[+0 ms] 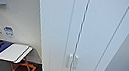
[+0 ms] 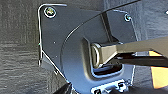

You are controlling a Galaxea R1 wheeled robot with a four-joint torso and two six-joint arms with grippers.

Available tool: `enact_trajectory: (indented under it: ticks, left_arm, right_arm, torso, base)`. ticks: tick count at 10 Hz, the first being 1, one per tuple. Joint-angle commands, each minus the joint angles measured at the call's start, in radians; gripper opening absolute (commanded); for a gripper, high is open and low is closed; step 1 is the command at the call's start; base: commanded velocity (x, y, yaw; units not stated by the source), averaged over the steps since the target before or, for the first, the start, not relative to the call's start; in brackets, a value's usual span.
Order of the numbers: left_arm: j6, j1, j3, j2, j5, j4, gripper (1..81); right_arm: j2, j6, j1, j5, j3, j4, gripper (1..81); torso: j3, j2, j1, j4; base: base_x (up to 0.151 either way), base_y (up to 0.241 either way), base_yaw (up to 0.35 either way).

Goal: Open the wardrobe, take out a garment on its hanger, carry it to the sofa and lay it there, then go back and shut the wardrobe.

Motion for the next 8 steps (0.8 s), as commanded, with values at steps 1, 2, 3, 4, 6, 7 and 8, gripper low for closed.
enact_trajectory:
  ticks: [1,2,3,4,6,7,8]
  left_arm:
    - [-0.010,-0.103,0.278,-0.216,0.059,0.005,81.1]
    - [-0.010,-0.132,0.347,-0.271,0.061,0.005,81.1]
    - [-0.010,-0.167,0.431,-0.335,0.055,0.012,81.1]
    - [-0.010,-0.205,0.494,-0.385,0.053,0.012,81.1]
    - [-0.009,-0.299,0.617,-0.469,0.061,0.012,81.1]
    - [-0.004,-0.346,0.690,-0.519,0.061,0.014,81.1]
    - [0.000,-0.391,0.732,-0.550,0.061,0.015,81.1]
  right_arm:
    - [-0.272,0.008,0.134,-0.061,0.309,0.001,81.1]
    - [-0.326,0.008,0.172,-0.063,0.365,0.004,81.1]
    - [-0.384,0.008,0.213,-0.060,0.427,0.004,81.1]
    - [-0.449,0.007,0.255,-0.058,0.509,-0.002,81.1]
    - [-0.524,0.008,0.368,-0.064,0.646,0.003,81.1]
    - [-0.555,0.007,0.428,-0.075,0.703,0.006,81.1]
    - [-0.570,0.007,0.476,-0.075,0.730,0.004,81.1]
  torso:
    - [0.000,0.000,0.000,0.000]
    - [0.000,0.000,0.000,0.000]
    - [0.000,0.000,0.000,0.000]
    - [0.000,0.000,0.000,0.000]
    - [0.000,0.000,0.000,0.000]
    - [0.000,0.000,0.000,0.000]
    - [0.000,0.000,0.000,0.000]
  base:
    - [0.000,0.000,0.000]
    - [0.000,0.000,0.000]
    - [0.000,0.000,0.000]
    - [0.000,0.000,0.000]
    - [0.000,0.000,0.000]
    - [0.000,0.000,0.000]
    - [0.000,0.000,0.000]
